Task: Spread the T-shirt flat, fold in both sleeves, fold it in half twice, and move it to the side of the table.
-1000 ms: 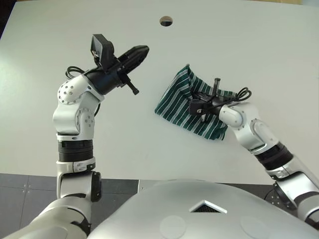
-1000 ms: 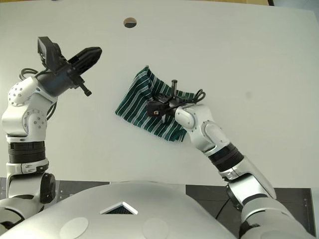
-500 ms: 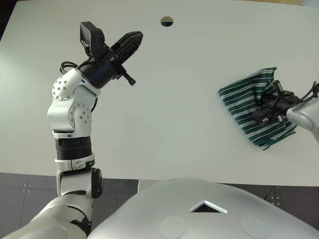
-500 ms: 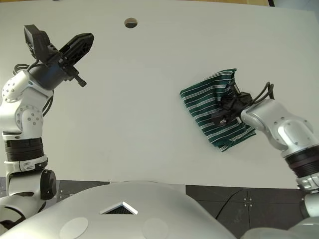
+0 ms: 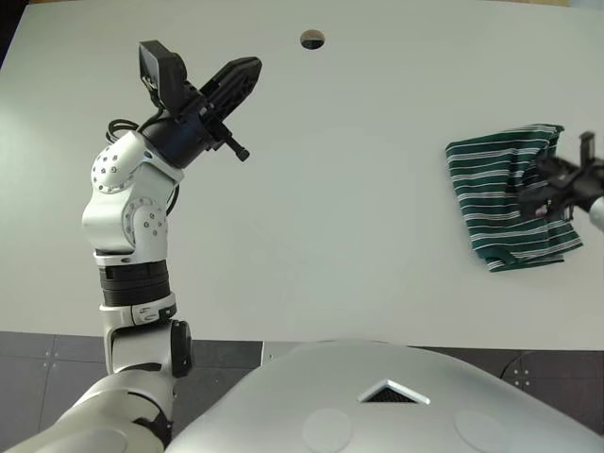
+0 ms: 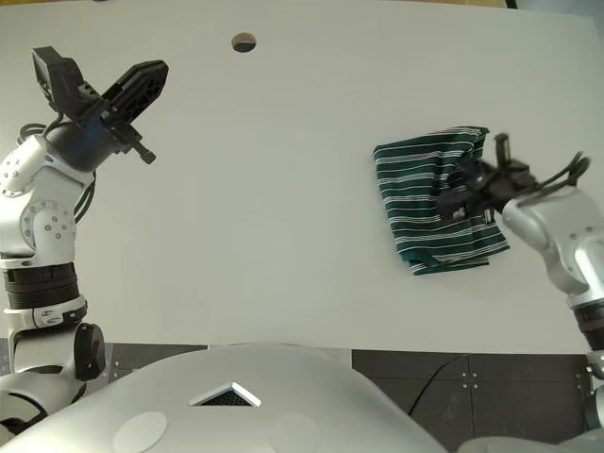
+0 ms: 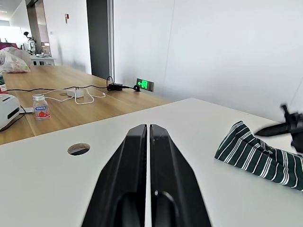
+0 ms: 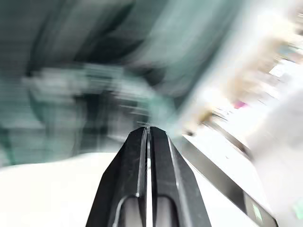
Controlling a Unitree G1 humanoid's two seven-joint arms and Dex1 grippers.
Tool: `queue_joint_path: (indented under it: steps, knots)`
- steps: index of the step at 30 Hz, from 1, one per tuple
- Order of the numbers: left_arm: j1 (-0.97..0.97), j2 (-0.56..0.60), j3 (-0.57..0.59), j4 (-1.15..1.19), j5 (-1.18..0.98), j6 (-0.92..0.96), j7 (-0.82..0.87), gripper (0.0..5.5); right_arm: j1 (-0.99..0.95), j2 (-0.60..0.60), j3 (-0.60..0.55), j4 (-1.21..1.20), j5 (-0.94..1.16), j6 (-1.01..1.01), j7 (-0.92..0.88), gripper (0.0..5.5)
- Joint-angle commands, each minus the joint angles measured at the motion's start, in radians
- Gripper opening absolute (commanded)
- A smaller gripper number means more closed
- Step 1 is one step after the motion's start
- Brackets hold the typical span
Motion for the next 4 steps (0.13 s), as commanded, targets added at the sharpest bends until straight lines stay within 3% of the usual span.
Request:
queue_joint_path:
  steps: [1, 4]
  knots:
    - [0.084, -0.05, -0.003, -0.048, 0.086, -0.083, 0.113, 0.15, 0.078, 0.228, -0.227, -0.265, 0.391, 0.082, -0.017, 0.1]
    - [0.216, -0.15, -0.06, -0.145, 0.199, -0.201, 0.245, 0.15, 0.136, 0.509, -0.222, -0.357, 0.623, 0.131, -0.123, 0.1]
